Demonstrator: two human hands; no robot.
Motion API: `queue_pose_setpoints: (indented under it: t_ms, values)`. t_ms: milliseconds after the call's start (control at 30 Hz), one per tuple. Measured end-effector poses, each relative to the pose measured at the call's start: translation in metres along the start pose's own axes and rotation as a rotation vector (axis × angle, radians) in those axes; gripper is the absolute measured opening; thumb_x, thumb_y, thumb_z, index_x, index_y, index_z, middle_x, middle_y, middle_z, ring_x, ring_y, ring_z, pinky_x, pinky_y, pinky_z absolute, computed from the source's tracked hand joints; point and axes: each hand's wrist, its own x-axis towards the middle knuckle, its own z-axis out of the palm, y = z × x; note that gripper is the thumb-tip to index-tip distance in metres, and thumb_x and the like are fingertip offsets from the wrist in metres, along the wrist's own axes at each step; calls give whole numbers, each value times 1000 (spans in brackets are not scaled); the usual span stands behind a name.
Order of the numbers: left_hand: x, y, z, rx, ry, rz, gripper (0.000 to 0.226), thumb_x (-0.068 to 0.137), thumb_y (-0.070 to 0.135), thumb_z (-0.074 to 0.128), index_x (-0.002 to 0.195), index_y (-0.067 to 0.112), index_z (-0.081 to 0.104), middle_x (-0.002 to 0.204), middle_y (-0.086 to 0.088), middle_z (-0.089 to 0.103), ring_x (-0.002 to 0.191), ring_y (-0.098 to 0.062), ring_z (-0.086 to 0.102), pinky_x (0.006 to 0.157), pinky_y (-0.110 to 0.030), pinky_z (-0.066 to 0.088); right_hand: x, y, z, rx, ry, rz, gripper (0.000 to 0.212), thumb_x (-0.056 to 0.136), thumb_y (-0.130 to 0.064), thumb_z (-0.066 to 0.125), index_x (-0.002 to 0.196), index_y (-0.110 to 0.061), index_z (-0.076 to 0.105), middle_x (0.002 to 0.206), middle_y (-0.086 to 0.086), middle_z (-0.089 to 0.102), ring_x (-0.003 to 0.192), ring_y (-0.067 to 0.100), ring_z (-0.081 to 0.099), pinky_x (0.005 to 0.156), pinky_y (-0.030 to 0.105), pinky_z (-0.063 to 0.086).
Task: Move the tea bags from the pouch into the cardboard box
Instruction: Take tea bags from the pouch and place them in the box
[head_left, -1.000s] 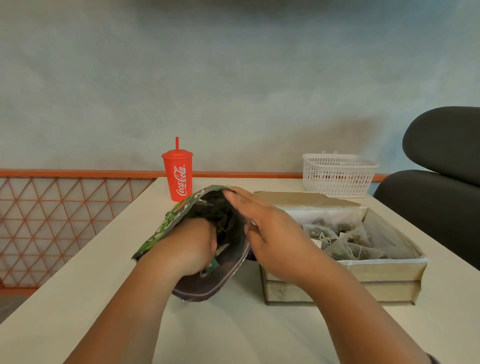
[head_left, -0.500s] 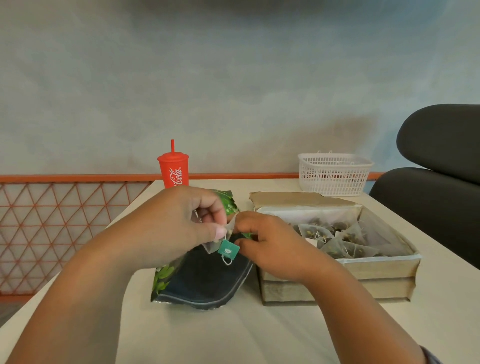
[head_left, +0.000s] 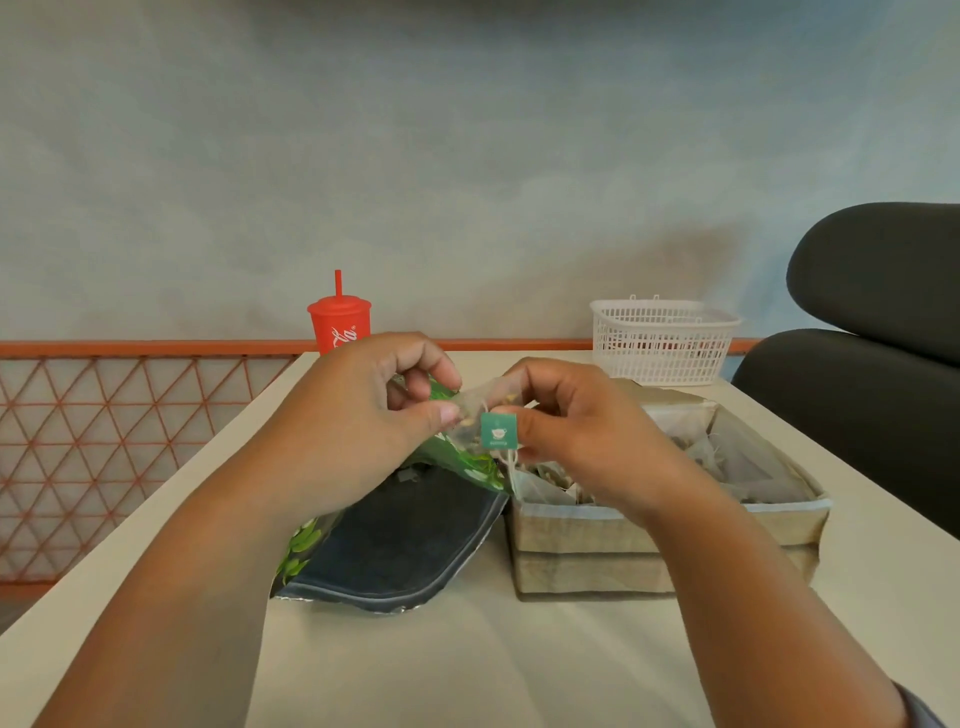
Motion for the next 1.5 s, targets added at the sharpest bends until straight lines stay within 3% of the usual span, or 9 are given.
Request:
queue_pose_setpoints:
  t_ms: [167, 300, 400, 500, 667, 767, 1100, 1267, 1500]
  values:
    - [1, -8, -3, 202, -87, -7, 33, 75, 20, 74, 85, 44, 54, 97, 20, 50, 83, -1, 51, 63, -16, 36, -4, 1, -34, -62, 241, 36, 10, 84, -11, 63, 79, -18, 67, 79, 8, 66, 66, 13, 56, 66, 33, 49]
    - [0, -19, -1, 445, -336, -193, 72, 71, 28, 78, 130, 42, 39, 128, 13, 35, 109, -7, 41, 83, -21, 36, -7, 11, -59, -187, 405, 80, 13, 86, -11, 60, 76, -18, 65, 76, 5, 67, 59, 7, 54, 65, 31, 49]
    - [1, -27, 3, 611, -351, -244, 81, 77, 19, 72, 140, 39, 25, 137, 7, 27, 118, -16, 39, 87, -23, 38, -9, 18, -69, -301, 438, 130, 13, 87, -10, 59, 76, -16, 63, 80, 7, 67, 60, 3, 57, 61, 23, 46]
    - [1, -33, 6, 640, -283, -242, 75, 81, 4, 61, 140, 36, 28, 137, 4, 32, 117, -18, 42, 84, -22, 38, -11, 25, -77, -388, 439, 179, 15, 86, -13, 62, 73, -20, 62, 91, 14, 68, 84, 20, 64, 67, 32, 53]
    - [5, -32, 10, 595, -107, -147, 59, 82, -2, 57, 130, 30, 47, 125, 2, 46, 106, -17, 47, 79, -23, 38, -15, 42, -94, -437, 509, 264, 7, 84, -17, 66, 78, -18, 62, 75, 0, 65, 62, 14, 56, 61, 27, 50]
    - [6, -30, 11, 526, 22, -73, 48, 80, -3, 59, 119, 24, 58, 115, 1, 54, 100, -19, 51, 83, -31, 44, -17, 51, -101, -473, 581, 321, 5, 85, -15, 64, 86, -19, 61, 87, 0, 65, 76, 20, 61, 66, 28, 48]
    - [10, -30, 11, 497, 162, 55, 36, 76, -5, 60, 102, 19, 67, 93, 5, 57, 75, -12, 49, 58, -13, 30, -12, 69, -97, -461, 774, 466, 37, 91, 0, 46, 124, -14, 58, 128, 8, 58, 100, 25, 59, 79, 31, 49]
    - [10, -31, 12, 484, 173, 73, 32, 77, -4, 62, 98, 18, 69, 89, 7, 55, 73, -13, 51, 58, -17, 32, -15, 71, -105, -416, 750, 443, 40, 91, 2, 46, 124, -18, 57, 131, 4, 56, 76, 11, 52, 53, 15, 38]
    - [10, -24, 11, 425, 285, 103, 17, 77, 4, 71, 91, 13, 71, 81, 6, 57, 70, -12, 53, 61, -11, 36, -8, 61, -96, -446, 664, 342, 36, 89, -1, 46, 114, -21, 62, 122, -1, 59, 71, 10, 50, 61, 21, 39]
